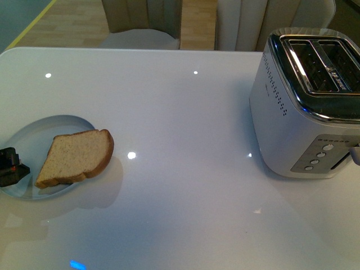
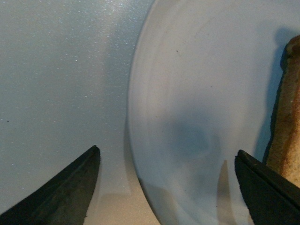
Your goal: Left arm holds plate, right arm toasts bread
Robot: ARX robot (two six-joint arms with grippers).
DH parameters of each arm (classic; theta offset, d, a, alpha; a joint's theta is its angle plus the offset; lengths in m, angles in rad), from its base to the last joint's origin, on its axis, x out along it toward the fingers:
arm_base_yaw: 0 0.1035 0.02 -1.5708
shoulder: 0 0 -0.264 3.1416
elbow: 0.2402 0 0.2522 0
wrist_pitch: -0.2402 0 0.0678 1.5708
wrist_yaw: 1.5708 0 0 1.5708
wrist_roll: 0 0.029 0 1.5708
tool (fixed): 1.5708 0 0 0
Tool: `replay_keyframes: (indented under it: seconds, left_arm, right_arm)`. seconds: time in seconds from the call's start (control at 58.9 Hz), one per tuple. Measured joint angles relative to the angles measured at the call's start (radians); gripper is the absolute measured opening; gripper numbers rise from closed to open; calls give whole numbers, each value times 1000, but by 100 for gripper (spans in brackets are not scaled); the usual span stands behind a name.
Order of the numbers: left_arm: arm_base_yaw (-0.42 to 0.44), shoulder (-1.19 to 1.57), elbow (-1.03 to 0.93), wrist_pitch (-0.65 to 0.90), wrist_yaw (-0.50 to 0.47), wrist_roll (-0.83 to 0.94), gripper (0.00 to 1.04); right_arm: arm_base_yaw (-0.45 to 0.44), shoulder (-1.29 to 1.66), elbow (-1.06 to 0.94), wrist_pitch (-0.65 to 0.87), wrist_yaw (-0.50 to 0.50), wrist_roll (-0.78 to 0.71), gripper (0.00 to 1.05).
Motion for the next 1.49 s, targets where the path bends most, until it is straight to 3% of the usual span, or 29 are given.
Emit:
replay_keyframes:
  seconds: [0.255,0.475,1.138,1.324,1.494]
  left_arm:
    - [-4,2,1,-42,7,-28,34]
    - [11,-10,3,-80,88,-162,3]
    - [53,-424,-106,-256,190,-410,3]
    - [14,-656,-158,-363,183,-499,3]
    - [-84,-825,-157,-474,116,-575,3]
  right_arm:
    - [0,0,0,0,0,0,96]
    - [0,0,0,0,0,0,96]
    - [0,0,0,0,0,0,96]
    - [0,0,0,0,0,0,96]
    - [0,0,0,0,0,0,96]
